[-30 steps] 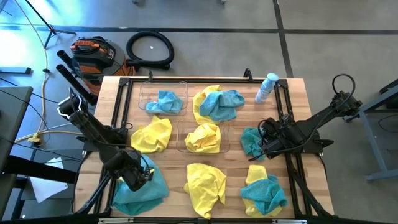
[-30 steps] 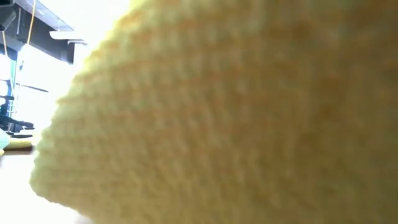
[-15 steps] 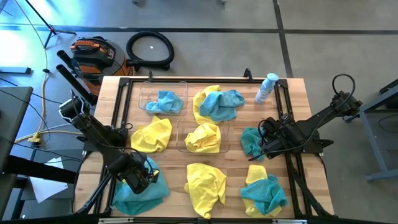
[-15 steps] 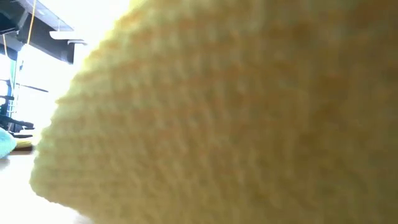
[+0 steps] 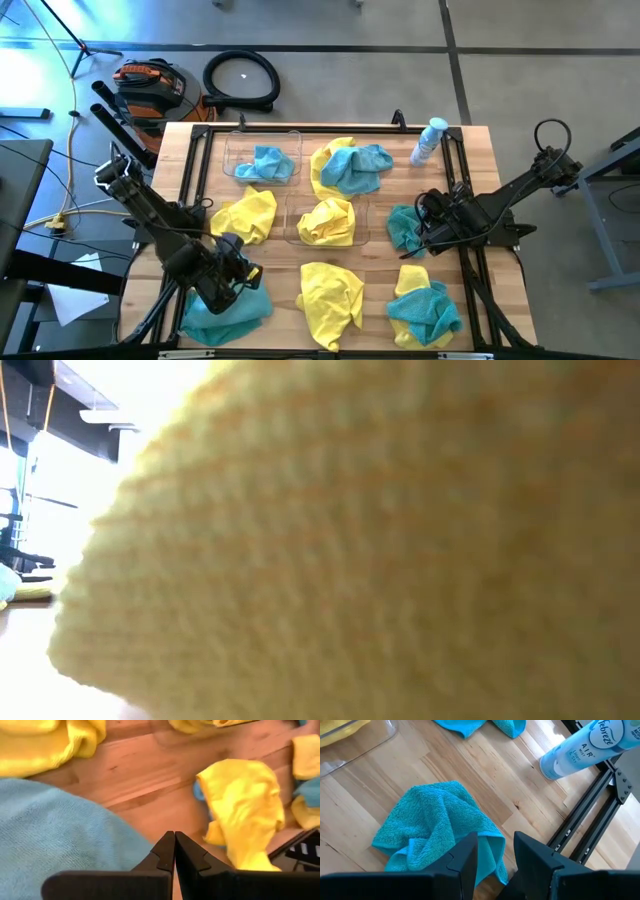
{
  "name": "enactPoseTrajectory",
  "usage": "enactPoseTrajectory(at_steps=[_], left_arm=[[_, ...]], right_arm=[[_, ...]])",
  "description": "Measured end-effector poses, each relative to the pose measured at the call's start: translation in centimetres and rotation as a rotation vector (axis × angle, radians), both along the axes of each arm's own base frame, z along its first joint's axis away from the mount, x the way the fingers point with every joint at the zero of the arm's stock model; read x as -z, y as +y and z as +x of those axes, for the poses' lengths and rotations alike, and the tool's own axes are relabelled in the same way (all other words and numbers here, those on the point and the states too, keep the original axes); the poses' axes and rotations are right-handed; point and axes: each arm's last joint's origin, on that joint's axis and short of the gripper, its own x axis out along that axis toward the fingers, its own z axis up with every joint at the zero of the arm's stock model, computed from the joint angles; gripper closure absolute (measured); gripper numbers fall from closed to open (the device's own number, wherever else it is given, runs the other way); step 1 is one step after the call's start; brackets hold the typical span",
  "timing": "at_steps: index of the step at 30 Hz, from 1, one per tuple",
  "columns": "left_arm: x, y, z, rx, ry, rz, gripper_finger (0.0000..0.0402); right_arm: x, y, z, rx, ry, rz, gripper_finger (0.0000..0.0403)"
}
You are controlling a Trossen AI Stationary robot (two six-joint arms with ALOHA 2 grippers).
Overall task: Sort microfiber towel by color & place in baskets
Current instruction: Put the blue towel into the top transparent bin
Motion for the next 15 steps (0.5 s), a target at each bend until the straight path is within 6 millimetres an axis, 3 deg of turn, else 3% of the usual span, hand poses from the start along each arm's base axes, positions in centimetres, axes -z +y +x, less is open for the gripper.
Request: enactPoseTrajectory(at_steps=[5, 9, 15], left_arm=[[-0.6, 0.1, 0.0, 0.017, 0.078, -0.061, 0.0401], [0.2, 0.1, -0.1, -0.029, 0.118, -0.091, 0.0396], [1.3, 0.2, -0.6, -0.056, 0.210, -0.150, 0.0346]], right_arm=[[0.0, 0.0, 0.0, -0.001, -0.001, -0.001, 0.0281], [0.0, 0.0, 0.0, -0.001, -0.007, -0.011, 0.0281], [0.0, 0.0, 0.1, -0.001, -0.021, -0.003, 0.0281]])
